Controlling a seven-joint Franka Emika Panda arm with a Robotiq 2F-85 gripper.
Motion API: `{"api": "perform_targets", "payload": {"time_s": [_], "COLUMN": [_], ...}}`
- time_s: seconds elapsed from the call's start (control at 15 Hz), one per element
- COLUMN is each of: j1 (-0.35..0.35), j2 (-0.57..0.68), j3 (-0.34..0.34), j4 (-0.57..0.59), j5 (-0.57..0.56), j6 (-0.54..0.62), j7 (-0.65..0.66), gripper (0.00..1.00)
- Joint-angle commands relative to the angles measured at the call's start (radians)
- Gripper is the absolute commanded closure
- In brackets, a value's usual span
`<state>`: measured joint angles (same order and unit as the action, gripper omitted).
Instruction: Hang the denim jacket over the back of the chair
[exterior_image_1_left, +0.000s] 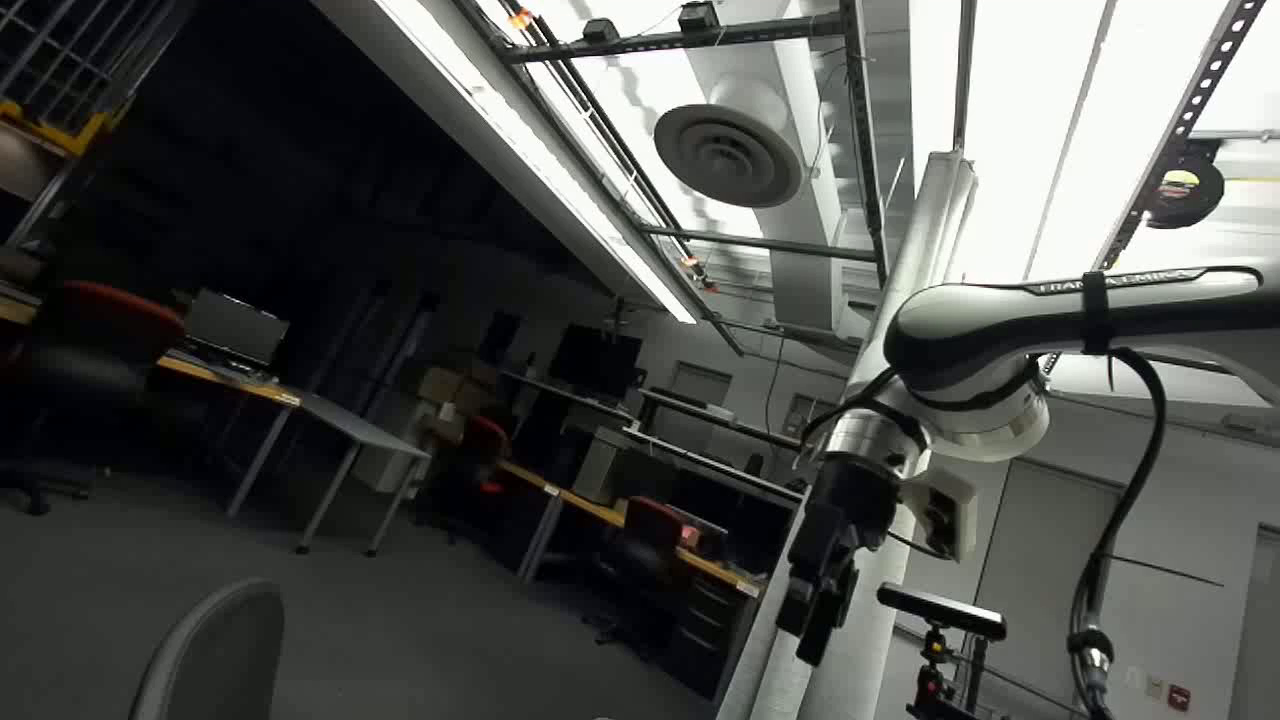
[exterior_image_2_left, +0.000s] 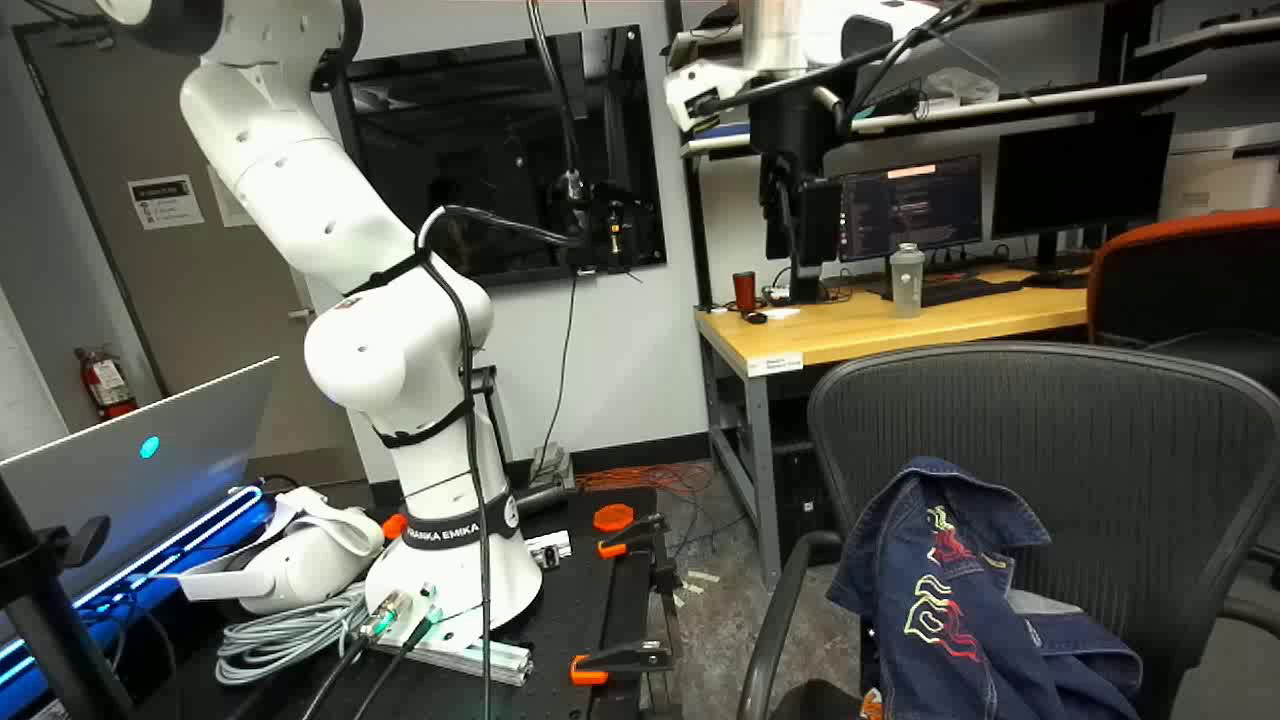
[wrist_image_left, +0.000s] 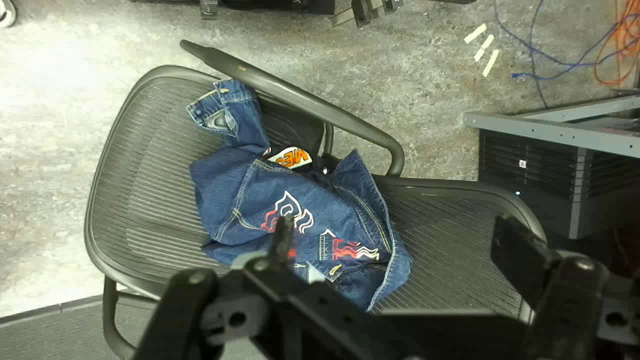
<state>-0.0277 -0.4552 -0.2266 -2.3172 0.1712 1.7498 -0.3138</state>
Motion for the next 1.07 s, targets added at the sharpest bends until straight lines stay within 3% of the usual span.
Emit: {"api": "perform_targets", "payload": {"time_s": [0.0, 1.0], "j1": [-0.017, -0.016], "j2": [0.004, 0.009], "j3": [0.014, 0.017], "j4": [0.002, 0.002], "j5": [0.006, 0.004], "j6": [-0.003, 0.009], "j7": [-0.006, -0.003], "gripper": [0.00, 0.00]}}
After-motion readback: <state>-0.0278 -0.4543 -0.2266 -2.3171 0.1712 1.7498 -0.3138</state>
